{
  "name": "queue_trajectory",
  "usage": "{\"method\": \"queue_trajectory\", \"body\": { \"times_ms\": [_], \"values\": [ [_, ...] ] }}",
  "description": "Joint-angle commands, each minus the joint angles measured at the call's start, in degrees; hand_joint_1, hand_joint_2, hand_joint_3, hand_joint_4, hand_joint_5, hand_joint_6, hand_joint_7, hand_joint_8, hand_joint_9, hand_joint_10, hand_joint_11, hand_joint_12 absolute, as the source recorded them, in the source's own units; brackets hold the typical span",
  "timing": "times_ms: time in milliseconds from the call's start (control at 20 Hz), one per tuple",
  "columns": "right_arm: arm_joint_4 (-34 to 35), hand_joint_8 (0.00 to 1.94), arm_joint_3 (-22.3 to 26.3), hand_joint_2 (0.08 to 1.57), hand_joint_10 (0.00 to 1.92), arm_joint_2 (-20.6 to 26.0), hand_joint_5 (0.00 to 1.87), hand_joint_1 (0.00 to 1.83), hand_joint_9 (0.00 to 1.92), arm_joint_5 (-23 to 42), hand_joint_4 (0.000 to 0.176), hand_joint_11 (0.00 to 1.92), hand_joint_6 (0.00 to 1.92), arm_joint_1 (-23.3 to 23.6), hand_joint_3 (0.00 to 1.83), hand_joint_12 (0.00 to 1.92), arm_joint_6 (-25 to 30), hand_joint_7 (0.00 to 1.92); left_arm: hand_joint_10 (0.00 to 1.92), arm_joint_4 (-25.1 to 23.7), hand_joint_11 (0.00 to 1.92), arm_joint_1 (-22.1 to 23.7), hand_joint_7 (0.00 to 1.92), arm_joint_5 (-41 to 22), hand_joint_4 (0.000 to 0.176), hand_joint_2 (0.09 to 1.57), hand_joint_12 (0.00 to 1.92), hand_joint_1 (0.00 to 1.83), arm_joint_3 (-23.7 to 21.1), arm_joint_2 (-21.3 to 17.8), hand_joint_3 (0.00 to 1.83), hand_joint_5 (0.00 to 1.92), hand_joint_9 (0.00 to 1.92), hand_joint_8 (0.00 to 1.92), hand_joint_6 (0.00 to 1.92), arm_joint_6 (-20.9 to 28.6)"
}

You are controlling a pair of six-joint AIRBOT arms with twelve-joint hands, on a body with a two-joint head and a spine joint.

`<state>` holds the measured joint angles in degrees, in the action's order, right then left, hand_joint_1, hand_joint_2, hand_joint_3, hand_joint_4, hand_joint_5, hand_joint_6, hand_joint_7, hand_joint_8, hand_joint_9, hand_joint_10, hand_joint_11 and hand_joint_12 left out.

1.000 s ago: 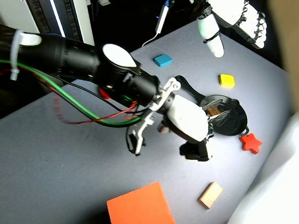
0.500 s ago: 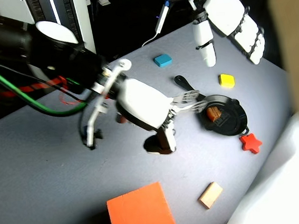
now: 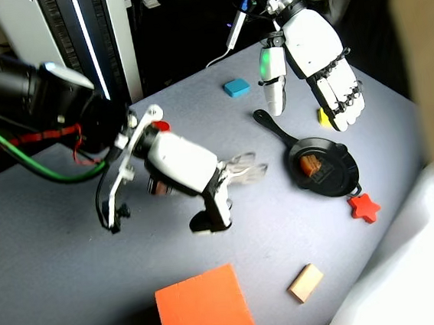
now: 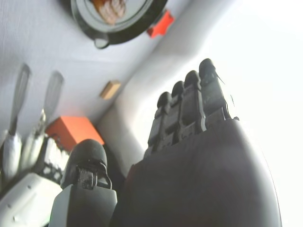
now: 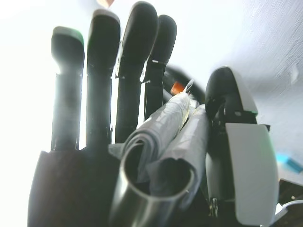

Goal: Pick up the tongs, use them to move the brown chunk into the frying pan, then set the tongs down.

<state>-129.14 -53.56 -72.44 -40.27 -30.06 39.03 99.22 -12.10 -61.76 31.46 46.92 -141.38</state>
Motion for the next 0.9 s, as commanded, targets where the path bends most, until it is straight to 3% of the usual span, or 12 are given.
{"method": "queue_trajectory", "body": {
  "times_ms": [0, 100, 200, 250, 300, 350, 450, 550, 700, 850],
  "values": [
    [-5.42, 0.74, -0.46, 1.25, 1.28, -0.09, 0.83, 0.37, 0.69, -4.80, 0.000, 0.49, 0.48, 0.06, 0.00, 1.84, 0.89, 0.90, 0.00, -4.60, 0.00, 0.19, 0.00, -1.26, 0.000, 1.29, 0.09, 0.00, -0.04, -0.46, 0.00, 0.00, 0.00, 0.00, 0.00, -0.13],
    [-6.20, 0.60, -2.14, 1.24, 1.15, -0.99, 0.77, 0.34, 0.63, -4.80, 0.000, 0.39, 0.39, -0.84, 0.00, 1.79, 2.01, 0.84, 0.00, -4.86, 0.00, -0.09, 0.00, -1.19, 0.000, 1.28, 0.13, 0.00, -0.06, -0.42, 0.00, 0.00, 0.00, 0.00, 0.00, -0.07],
    [-7.45, 0.34, -2.92, 1.22, 0.87, -1.47, 0.70, 0.28, 0.67, -4.80, 0.000, 0.36, 0.23, -1.77, 0.00, 1.51, 2.02, 0.85, 0.00, -5.56, 0.00, -0.62, 0.00, -0.47, 0.000, 1.28, 0.08, 0.00, -0.11, -0.40, 0.00, 0.00, 0.00, 0.00, 0.00, 0.19],
    [-7.97, 0.34, -2.96, 1.22, 0.87, -1.52, 0.70, 0.28, 0.67, -4.80, 0.000, 0.36, 0.23, -2.27, 0.00, 1.51, 2.04, 0.85, 0.00, -5.60, 0.00, -0.81, 0.00, -0.31, 0.000, 1.28, 0.08, 0.00, -0.20, -0.40, 0.00, 0.00, 0.00, 0.00, 0.00, 0.19],
    [-8.21, 0.11, -2.94, 1.20, 0.61, -1.52, 0.61, 0.19, 0.62, -4.80, 0.000, 0.26, 0.10, -2.70, 0.00, 1.42, 2.13, 0.78, 0.00, -5.64, 0.00, -0.94, 0.00, -0.32, 0.000, 1.28, 0.10, 0.00, -0.26, -0.41, 0.00, 0.00, 0.00, 0.00, 0.00, 0.18],
    [-8.31, 0.05, -2.95, 1.19, 0.49, -1.51, 0.58, 0.17, 0.61, -4.80, 0.000, 0.21, 0.06, -3.12, 0.00, 1.40, 2.31, 0.75, 0.00, -6.18, 0.00, -1.08, 0.00, -0.32, 0.000, 1.28, 0.12, 0.00, -0.28, -0.41, 0.00, 0.00, 0.00, 0.00, 0.00, 0.18],
    [-8.31, 0.00, -2.86, 1.17, 0.17, -1.36, 0.38, 0.12, 0.45, -4.80, 0.000, 0.02, 0.00, -3.54, 0.00, 1.29, 2.32, 0.48, 0.00, -6.90, 0.00, -1.41, 0.00, -0.32, 0.000, 1.28, 0.12, 0.00, -0.35, -0.42, 0.00, 0.00, 0.00, 0.00, 0.00, 0.18],
    [-8.31, 0.00, -2.37, 1.14, 0.06, -0.94, 0.25, 0.14, 0.32, -4.96, 0.000, 0.00, 0.00, -3.89, 0.00, 1.06, 1.91, 0.32, 0.00, -6.90, 0.00, -1.53, 0.00, -0.94, 0.000, 1.28, 0.10, 0.00, -0.41, -0.43, 0.00, 0.00, 0.00, 0.00, 0.00, 0.21],
    [-8.30, 0.01, -1.56, 1.07, 0.01, -0.47, 0.10, 0.16, 0.16, -5.40, 0.000, 0.00, 0.01, -4.20, 0.00, 0.54, 2.17, 0.15, 0.00, -7.07, 0.00, -1.29, 0.00, -1.66, 0.000, 1.28, 0.10, 0.00, -0.78, -0.79, 0.00, 0.00, 0.00, 0.00, 0.00, 0.65],
    [-8.29, 0.00, -0.23, 1.04, 0.00, 0.09, 0.09, 0.16, 0.11, -5.00, 0.000, 0.00, 0.00, -4.50, 0.00, 0.33, 0.85, 0.13, 0.00, -6.96, 0.00, -0.84, 0.00, -1.71, 0.000, 1.27, 0.07, 0.00, -1.54, -0.98, 0.00, 0.00, 0.00, 0.00, 0.00, 0.61]
  ]
}}
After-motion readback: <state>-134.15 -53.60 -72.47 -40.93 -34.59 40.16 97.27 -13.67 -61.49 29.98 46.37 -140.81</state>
